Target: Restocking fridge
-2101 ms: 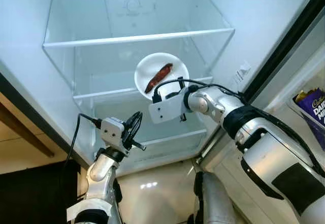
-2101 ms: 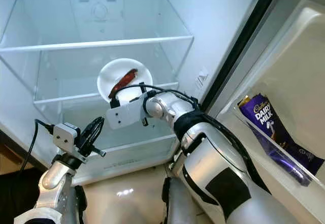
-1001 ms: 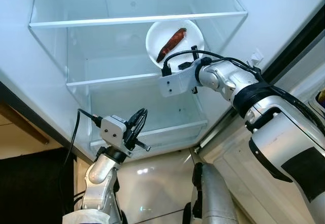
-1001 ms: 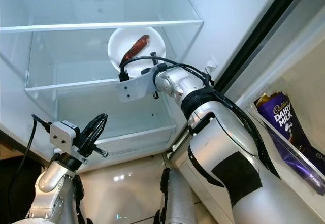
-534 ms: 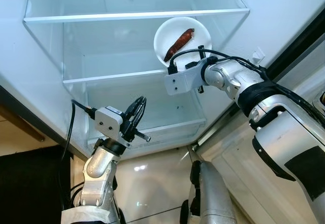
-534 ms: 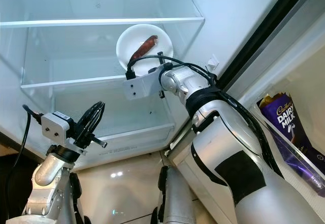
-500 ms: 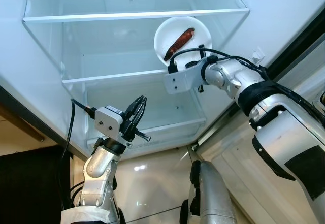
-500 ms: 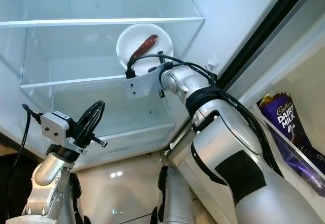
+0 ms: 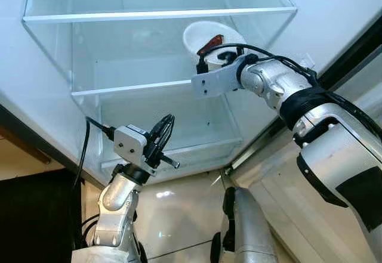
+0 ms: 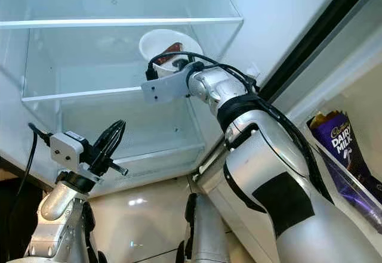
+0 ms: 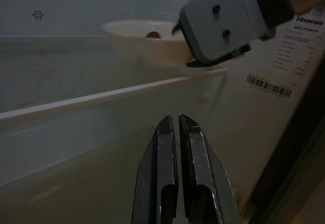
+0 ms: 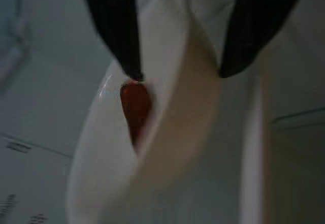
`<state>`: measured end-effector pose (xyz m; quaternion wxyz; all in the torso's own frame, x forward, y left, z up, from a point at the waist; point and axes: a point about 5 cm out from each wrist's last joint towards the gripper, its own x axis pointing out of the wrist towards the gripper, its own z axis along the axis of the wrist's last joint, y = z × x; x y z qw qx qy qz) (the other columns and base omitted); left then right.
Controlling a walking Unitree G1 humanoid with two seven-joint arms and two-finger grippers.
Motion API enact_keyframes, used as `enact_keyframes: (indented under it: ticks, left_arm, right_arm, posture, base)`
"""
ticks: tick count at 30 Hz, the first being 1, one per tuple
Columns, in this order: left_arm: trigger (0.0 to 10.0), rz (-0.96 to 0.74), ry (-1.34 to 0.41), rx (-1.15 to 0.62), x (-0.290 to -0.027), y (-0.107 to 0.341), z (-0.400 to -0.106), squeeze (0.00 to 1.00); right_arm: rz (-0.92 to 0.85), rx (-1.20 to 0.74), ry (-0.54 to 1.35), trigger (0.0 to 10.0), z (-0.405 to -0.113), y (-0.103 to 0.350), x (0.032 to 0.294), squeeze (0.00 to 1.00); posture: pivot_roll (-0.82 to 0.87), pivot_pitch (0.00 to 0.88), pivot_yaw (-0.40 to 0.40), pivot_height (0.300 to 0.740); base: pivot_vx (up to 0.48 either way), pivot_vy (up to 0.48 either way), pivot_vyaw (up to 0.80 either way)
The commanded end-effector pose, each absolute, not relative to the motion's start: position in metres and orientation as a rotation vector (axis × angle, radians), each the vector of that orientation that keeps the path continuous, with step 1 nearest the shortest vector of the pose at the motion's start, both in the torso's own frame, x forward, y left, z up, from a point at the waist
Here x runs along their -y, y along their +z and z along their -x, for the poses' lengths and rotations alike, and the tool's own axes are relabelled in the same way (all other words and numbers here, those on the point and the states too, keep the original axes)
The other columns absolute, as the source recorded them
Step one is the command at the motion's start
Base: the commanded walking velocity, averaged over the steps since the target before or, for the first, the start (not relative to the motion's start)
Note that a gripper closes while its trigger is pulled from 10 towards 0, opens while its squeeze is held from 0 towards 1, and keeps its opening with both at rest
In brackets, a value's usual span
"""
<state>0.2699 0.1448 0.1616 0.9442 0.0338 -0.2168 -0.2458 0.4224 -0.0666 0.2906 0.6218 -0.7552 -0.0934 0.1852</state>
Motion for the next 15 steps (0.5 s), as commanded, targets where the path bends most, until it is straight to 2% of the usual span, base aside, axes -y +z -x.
enact_keyframes:
  ticks: [1, 2, 9, 15]
  left_arm:
    - [10.0, -0.076, -0.517, 0.416, -0.1424, 0.1569, -0.266, 0.0]
    - [10.0, -0.076, -0.52, 0.414, -0.1416, 0.1568, -0.2662, 0.0]
    - [10.0, -0.075, -0.529, 0.412, -0.1393, 0.158, -0.2679, 0.0]
    - [10.0, -0.074, -0.536, 0.41, -0.1375, 0.1582, -0.2688, 0.0]
  right_arm:
    - [1.744, 0.208, 0.388, 10.0, -0.424, 0.2934, 0.0739, 0.21]
    - [1.743, 0.211, 0.382, 10.0, -0.4241, 0.2943, 0.0743, 0.0]
    - [1.721, 0.194, 0.42, 10.0, -0.4236, 0.2924, 0.0749, 0.0]
    - [1.778, 0.154, 0.439, 10.0, -0.4241, 0.2876, 0.0817, 0.0]
  posture:
    - [0.08, 0.357, -0.192, 0.475]
    - [0.08, 0.356, -0.19, 0.475]
    - [0.07, 0.351, -0.186, 0.475]
    - [0.07, 0.343, -0.181, 0.475]
  base:
    - [0.0, 0.0, 0.0]
    - [0.0, 0.0, 0.0]
    - [0.0, 0.0, 0.0]
    - [0.0, 0.0, 0.0]
